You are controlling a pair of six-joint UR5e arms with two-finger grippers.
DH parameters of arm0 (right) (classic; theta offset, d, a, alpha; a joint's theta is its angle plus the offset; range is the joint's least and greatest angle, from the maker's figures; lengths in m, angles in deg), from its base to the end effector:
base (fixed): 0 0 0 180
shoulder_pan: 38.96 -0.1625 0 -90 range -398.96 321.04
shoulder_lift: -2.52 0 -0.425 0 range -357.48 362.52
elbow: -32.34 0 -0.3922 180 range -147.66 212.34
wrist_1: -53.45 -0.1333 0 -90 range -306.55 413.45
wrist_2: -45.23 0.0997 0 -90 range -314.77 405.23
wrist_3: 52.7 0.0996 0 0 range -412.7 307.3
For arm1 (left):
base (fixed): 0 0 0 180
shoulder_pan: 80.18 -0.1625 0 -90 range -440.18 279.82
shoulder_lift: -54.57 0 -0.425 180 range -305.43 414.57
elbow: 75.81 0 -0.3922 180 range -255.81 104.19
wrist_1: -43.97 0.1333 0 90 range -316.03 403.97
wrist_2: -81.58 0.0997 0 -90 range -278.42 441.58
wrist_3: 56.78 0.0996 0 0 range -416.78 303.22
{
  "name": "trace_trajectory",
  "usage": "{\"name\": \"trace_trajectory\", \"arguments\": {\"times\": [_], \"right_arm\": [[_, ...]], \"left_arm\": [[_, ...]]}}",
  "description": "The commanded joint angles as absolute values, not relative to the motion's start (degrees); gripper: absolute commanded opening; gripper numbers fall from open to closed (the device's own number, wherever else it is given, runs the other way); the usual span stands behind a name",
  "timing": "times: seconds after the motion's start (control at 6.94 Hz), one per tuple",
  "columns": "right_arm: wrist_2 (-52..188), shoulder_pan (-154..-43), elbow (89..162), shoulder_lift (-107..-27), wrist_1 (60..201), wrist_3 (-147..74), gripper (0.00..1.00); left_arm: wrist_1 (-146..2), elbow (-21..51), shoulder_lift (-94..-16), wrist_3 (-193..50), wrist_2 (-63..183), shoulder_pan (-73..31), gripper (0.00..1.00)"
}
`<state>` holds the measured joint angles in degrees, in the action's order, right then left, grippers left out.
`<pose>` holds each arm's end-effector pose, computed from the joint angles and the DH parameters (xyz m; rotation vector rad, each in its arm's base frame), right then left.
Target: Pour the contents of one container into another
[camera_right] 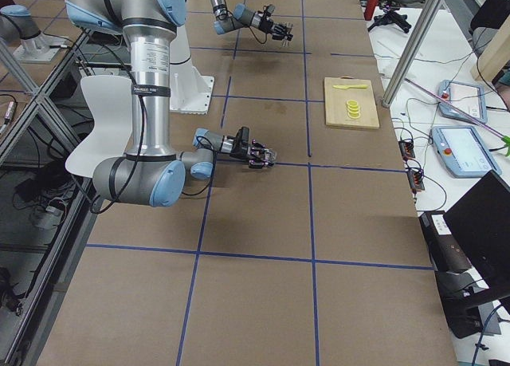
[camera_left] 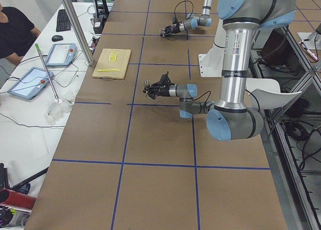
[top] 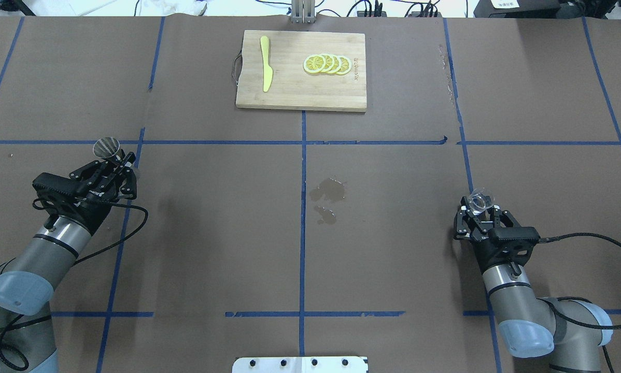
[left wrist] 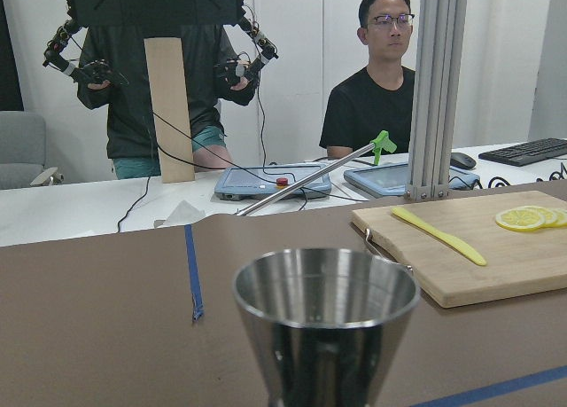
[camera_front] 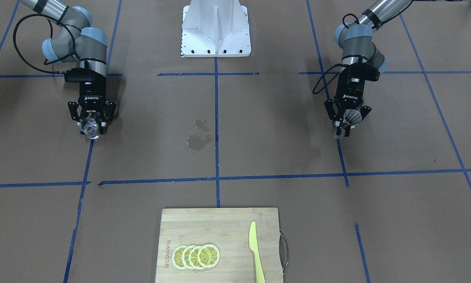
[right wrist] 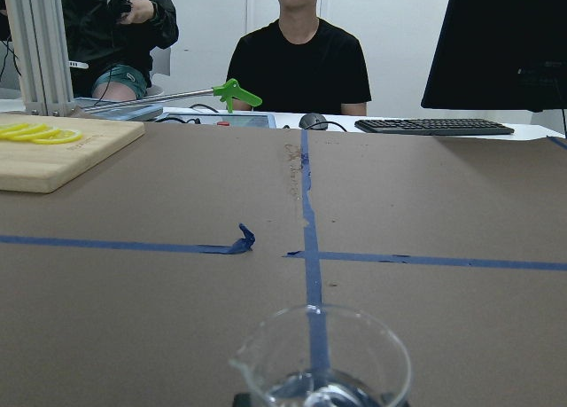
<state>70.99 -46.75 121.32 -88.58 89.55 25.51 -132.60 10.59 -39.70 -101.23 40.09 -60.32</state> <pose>-0.4448 -0.2859 0.5504 1.1590 -0.6141 0.4456 0.3945 -0.3635 0.4853 1.3111 0.8190 -0.2879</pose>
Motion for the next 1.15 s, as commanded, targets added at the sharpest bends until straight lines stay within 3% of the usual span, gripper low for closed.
{"name": "trace_trajectory", "arguments": {"times": [0.0, 1.01], "right_arm": [[70.6, -46.8, 121.4, -88.3, 89.2, 25.5, 0.00], [71.0, -49.4, 124.4, -77.1, 89.5, 11.7, 0.00]], "left_arm": [[-132.6, 10.6, -39.7, -101.3, 40.1, -60.3, 0.00], [-132.4, 10.7, -41.3, -101.2, 40.0, -60.6, 0.00]]}}
